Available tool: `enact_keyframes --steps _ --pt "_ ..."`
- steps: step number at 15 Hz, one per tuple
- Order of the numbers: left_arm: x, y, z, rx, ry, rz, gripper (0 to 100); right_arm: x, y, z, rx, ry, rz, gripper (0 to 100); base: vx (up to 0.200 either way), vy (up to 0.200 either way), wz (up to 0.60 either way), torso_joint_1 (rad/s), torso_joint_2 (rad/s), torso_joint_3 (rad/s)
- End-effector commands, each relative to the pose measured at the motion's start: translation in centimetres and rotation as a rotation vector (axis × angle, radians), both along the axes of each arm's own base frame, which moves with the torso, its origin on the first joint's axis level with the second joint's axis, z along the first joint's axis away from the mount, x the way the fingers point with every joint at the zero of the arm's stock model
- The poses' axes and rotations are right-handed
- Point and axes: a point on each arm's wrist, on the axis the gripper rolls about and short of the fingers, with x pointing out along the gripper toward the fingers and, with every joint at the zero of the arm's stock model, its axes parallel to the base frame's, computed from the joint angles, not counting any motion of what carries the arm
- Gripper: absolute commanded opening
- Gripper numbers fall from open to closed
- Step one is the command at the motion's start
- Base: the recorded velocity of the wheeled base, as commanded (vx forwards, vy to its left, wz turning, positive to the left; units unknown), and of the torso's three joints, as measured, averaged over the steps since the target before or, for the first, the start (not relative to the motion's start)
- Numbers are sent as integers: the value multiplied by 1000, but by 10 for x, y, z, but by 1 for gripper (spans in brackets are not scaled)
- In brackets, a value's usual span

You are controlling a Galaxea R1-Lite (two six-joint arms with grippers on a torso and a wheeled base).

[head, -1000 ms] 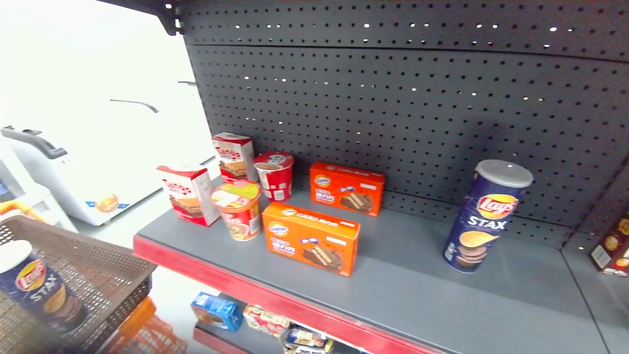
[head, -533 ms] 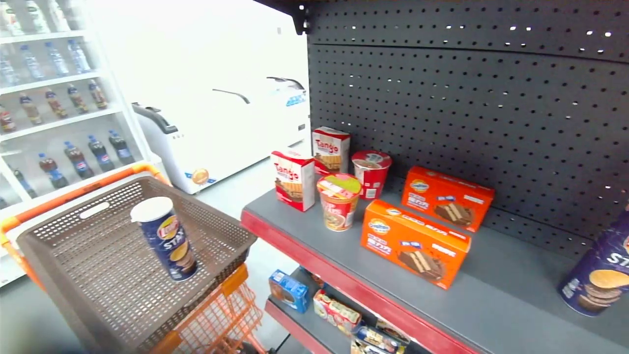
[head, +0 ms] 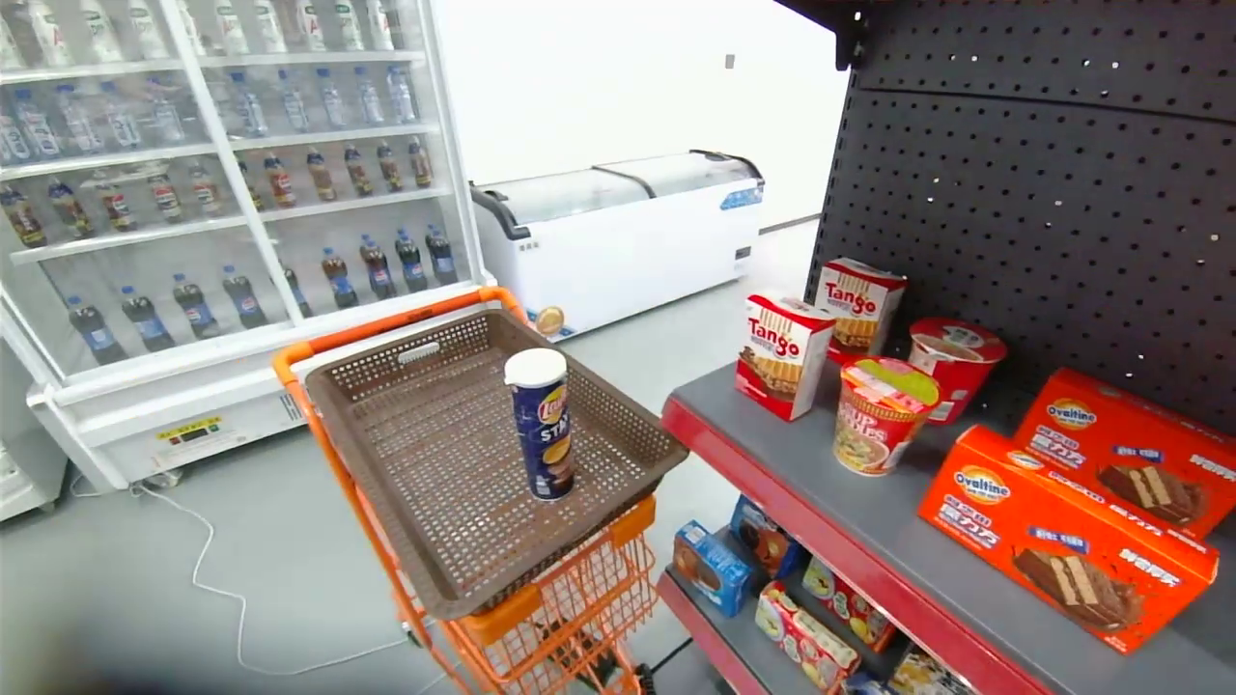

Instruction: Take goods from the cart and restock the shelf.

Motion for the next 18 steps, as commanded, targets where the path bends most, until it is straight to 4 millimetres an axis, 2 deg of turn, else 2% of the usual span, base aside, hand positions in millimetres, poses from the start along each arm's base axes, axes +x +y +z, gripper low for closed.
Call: enact_keyframes --steps 1,2,3,4,6,8,11,14,16,17,18 --pt "0 0 0 2 -1 -5 100 0 0 0 0 1 1 100 0 0 0 0 0 0" --pt "0 0 0 1 -1 -3 100 0 0 0 0 0 1 100 0 0 0 0 0 0" --pt "-3 0 9 11 -32 -7 100 0 0 0 0 0 1 100 0 0 0 0 0 0" --pt "-8 -1 27 58 -50 -38 100 0 0 0 0 1 1 100 0 0 0 0 0 0" --pt "-6 -1 60 122 38 -121 100 0 0 0 0 1 1 100 0 0 0 0 0 0" --pt "13 -3 81 170 127 -208 100 0 0 0 0 0 1 100 0 0 0 0 0 0" --pt "58 -5 117 183 200 -182 100 0 0 0 0 0 1 100 0 0 0 0 0 0" --pt "112 -8 129 111 271 -192 100 0 0 0 0 0 1 100 0 0 0 0 0 0" --pt "158 -10 121 97 326 -212 100 0 0 0 0 1 1 100 0 0 0 0 0 0" --pt "167 -11 115 95 354 -221 100 0 0 0 0 0 1 100 0 0 0 0 0 0" --pt "194 -13 101 86 407 -245 100 0 0 0 0 0 1 100 0 0 0 0 0 0"
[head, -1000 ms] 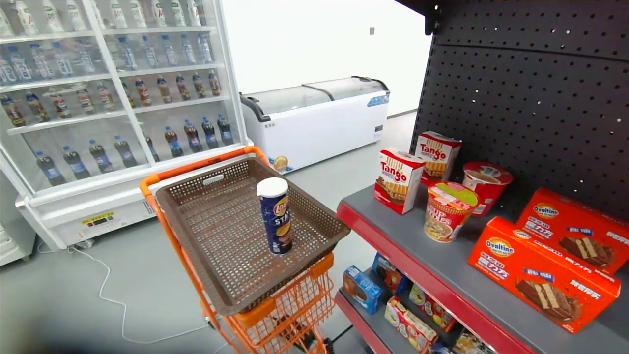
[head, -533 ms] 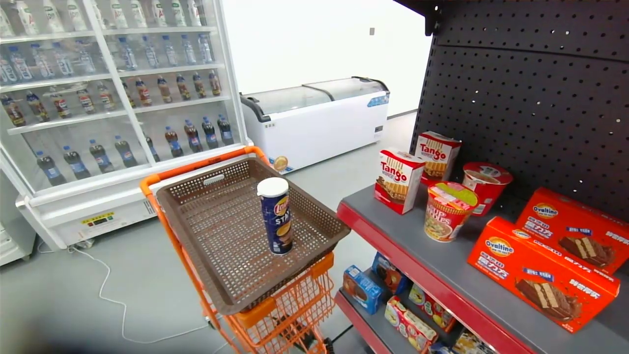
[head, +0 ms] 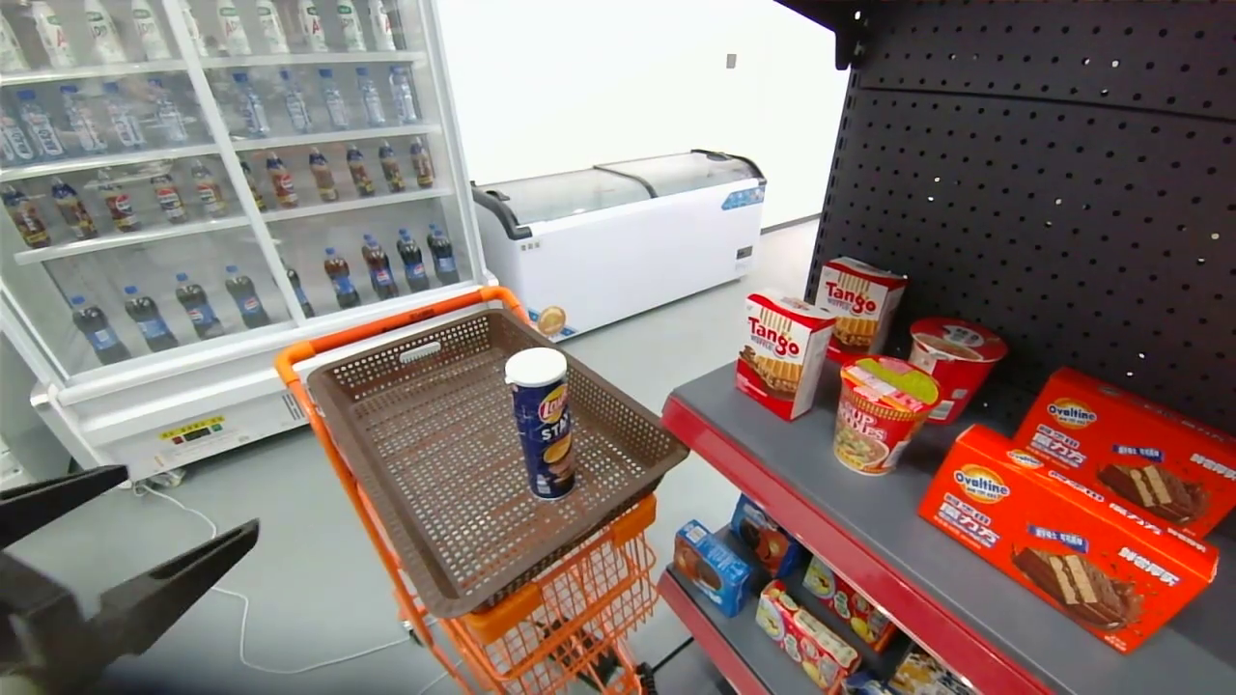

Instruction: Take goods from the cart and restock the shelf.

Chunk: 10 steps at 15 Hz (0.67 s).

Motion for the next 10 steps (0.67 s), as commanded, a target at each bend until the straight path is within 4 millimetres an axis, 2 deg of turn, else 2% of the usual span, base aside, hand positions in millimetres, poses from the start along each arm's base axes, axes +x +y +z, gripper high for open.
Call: enact_keyframes --steps 1,5,10 --pt "81 -5 -36 -25 173 -53 100 0 0 0 0 0 0 100 0 0 0 0 0 0" --pt "155 -14 -58 -64 152 -102 100 0 0 0 0 0 0 100 0 0 0 0 0 0" --pt "210 -48 -77 -25 159 -204 100 0 0 0 0 0 0 100 0 0 0 0 0 0"
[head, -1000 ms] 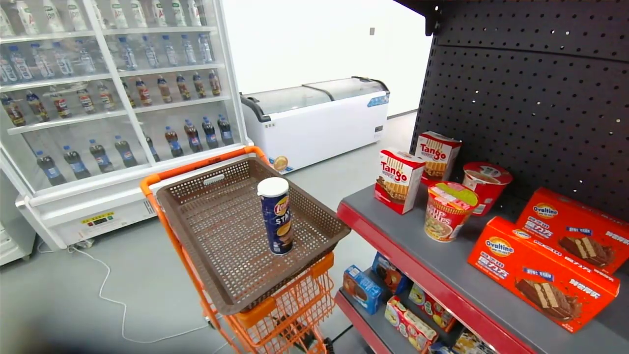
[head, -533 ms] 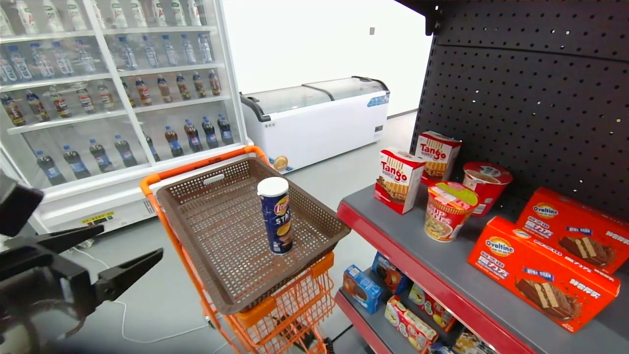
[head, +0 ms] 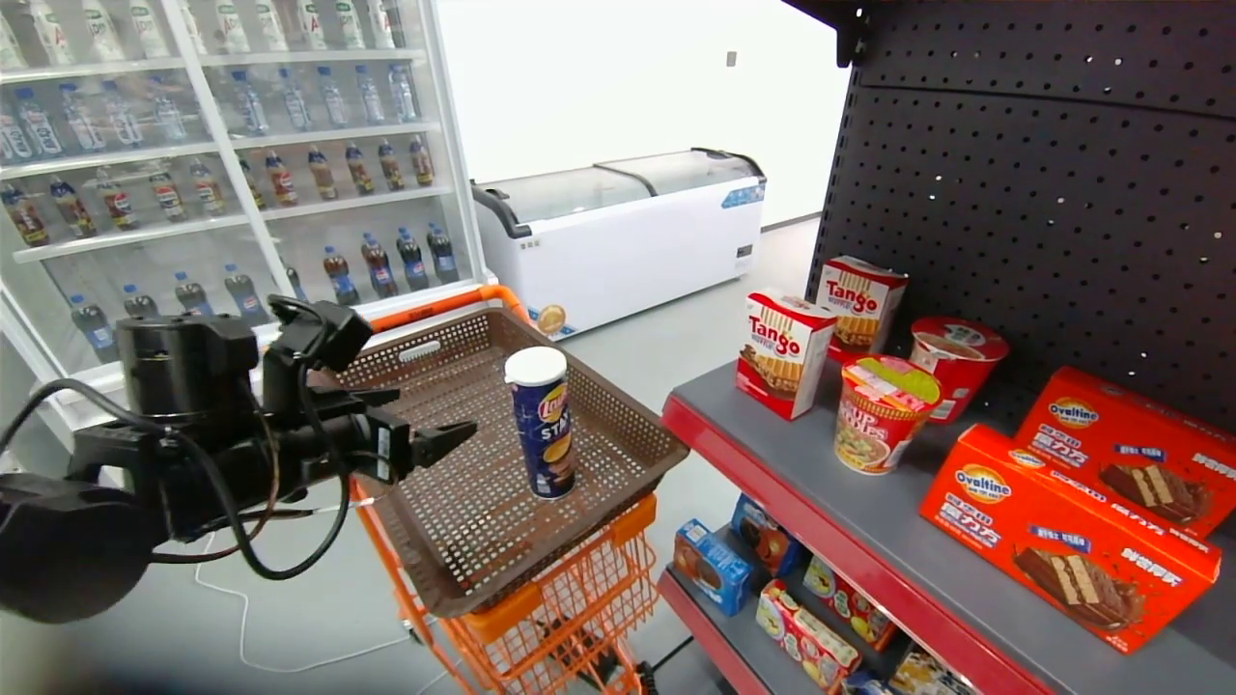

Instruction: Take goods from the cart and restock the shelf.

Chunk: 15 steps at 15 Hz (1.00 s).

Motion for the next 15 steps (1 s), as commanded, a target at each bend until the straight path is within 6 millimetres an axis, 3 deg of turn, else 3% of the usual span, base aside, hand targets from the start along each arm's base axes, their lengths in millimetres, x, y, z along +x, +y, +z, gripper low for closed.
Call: enact_keyframes --steps 1,8,12,15 --pt "39 -24 -29 20 56 -58 100 0 0 0 0 0 1 100 0 0 0 0 0 0" --pt "85 -50 -73 33 41 -74 100 0 0 0 0 0 1 100 0 0 0 0 0 0" --pt "98 -68 -84 31 19 -108 100 0 0 0 0 0 1 100 0 0 0 0 0 0" --pt "109 -71 -92 37 15 -88 100 0 0 0 0 0 1 100 0 0 0 0 0 0"
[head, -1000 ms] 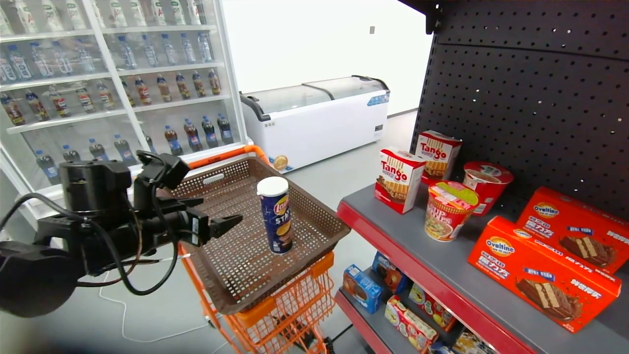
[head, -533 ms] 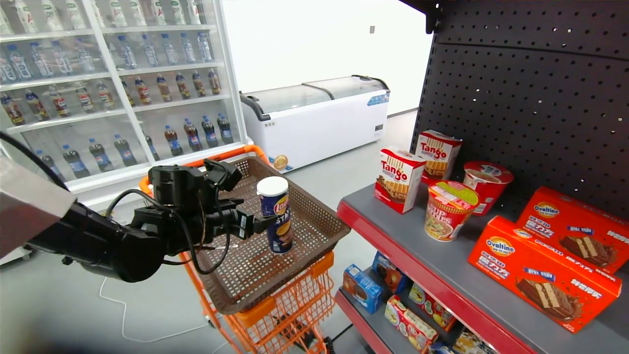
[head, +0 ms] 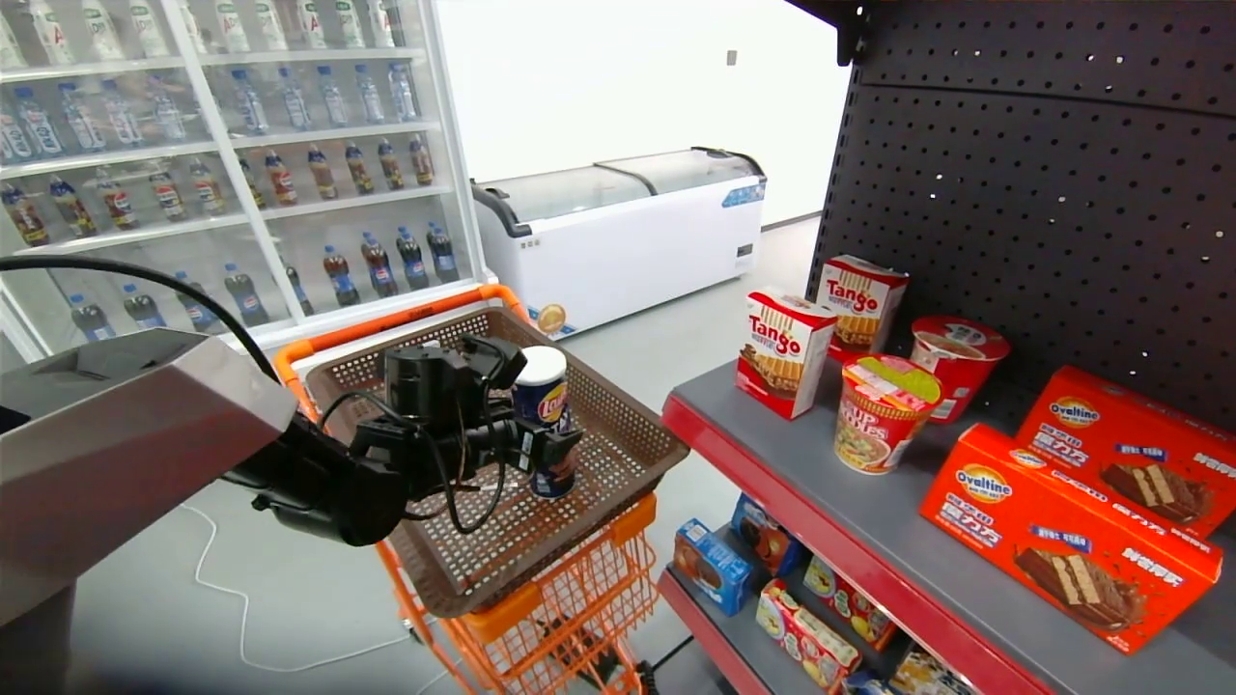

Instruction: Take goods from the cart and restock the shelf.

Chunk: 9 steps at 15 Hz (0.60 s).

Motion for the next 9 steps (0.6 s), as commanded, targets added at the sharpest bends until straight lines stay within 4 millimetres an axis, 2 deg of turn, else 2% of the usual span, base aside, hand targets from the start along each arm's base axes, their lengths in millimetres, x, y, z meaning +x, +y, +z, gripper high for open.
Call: enact_keyframes --steps 1,5,9 --pt "7 -2 -12 5 15 1 100 0 0 0 0 0 1 100 0 0 0 0 0 0" --pt "25 -4 -25 80 -29 -23 100 0 0 0 0 0 1 100 0 0 0 0 0 0" --pt "35 -10 -24 66 -53 -35 100 0 0 0 0 0 1 100 0 0 0 0 0 0"
